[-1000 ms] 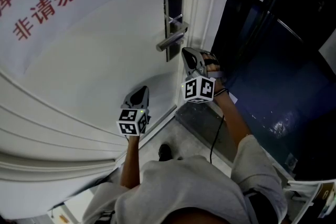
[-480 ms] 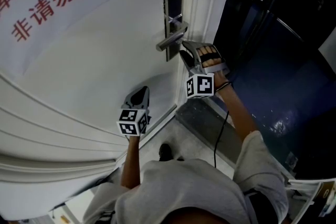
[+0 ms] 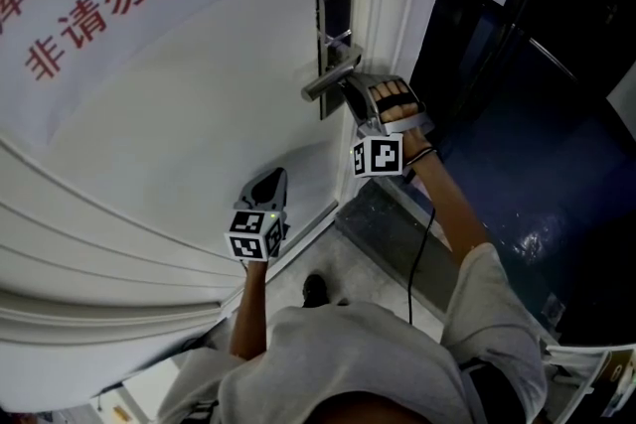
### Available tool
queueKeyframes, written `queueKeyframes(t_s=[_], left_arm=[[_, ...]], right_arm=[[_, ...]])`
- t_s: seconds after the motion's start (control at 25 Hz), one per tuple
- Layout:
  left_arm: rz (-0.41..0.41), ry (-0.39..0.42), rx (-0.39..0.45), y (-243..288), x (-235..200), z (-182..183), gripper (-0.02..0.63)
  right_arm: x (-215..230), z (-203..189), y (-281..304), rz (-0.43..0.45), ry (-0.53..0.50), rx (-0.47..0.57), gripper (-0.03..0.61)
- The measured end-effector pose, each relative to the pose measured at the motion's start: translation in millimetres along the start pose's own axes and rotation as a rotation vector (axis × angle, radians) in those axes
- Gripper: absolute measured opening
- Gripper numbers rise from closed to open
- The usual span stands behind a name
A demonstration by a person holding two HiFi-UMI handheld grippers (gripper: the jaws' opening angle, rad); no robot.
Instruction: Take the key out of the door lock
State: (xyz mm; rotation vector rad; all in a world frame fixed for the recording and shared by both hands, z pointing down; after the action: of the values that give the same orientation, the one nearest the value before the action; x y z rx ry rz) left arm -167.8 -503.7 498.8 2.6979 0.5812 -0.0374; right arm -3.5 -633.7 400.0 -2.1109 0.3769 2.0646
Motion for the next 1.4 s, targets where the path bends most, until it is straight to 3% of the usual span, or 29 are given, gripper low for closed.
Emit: queueKeyframes(t_s=[0.4, 1.4], left_arm=[[0.011, -0.006, -0.005, -0.2, -7.2, -1.3, 0.018], [0.005, -0.006, 0.008, -0.6, 1.8, 4.4, 0.018]], right_arm=[[-1.4, 3.4, 9.8, -0.073, -0.049, 0.009, 0.034], [-2.1, -1.0, 3.3, -0.074, -0.045, 0.020, 0.030]])
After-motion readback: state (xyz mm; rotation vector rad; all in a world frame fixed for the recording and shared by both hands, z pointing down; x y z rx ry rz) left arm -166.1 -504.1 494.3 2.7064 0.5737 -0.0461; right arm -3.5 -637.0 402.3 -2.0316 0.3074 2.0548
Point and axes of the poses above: the fingertips, and each gripper's own axes: y forward along the fingers, x to its right, z out of its top, the point moved 6 cm from there along -y, backward along the fingers, and after that the axes turned 9 degrees about -x, right-handed, at the moved point
